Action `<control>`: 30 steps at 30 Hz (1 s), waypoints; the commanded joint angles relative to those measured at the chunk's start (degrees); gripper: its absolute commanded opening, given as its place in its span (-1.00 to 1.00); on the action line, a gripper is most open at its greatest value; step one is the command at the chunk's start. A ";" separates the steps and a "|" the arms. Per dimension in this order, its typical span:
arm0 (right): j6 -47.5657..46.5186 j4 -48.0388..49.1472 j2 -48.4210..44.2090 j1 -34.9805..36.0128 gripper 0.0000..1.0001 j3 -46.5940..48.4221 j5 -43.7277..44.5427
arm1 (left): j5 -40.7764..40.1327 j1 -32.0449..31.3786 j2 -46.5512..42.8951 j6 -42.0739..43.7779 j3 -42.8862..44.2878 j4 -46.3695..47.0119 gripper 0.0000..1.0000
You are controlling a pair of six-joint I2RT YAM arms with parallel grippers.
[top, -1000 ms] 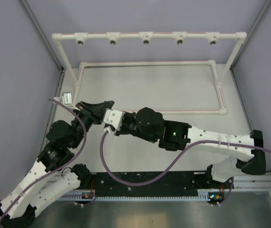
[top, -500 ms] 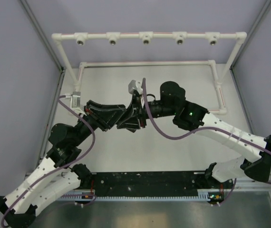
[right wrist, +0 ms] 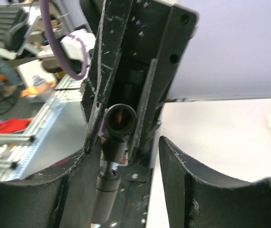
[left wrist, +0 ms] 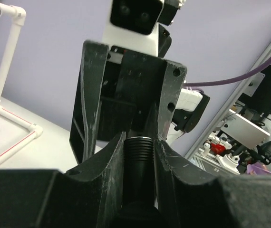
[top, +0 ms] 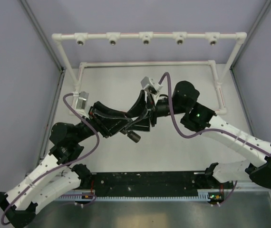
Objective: Install the water faucets
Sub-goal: Screw the water faucet onto the adaptor.
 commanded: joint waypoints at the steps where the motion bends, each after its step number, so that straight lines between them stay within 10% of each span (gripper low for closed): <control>1: -10.78 -1.01 -6.08 -1.00 0.04 -0.22 11.80 | -3.80 -0.47 -2.43 1.23 5.08 -4.93 -1.00; 15: -31.52 -8.14 -5.47 13.48 0.17 1.01 48.81 | -40.36 -0.47 -2.34 -1.13 11.68 -28.67 -1.00; 30: -47.26 -0.41 4.98 25.18 0.04 3.21 71.32 | -48.38 -0.56 -1.11 -7.11 14.32 -36.06 -1.00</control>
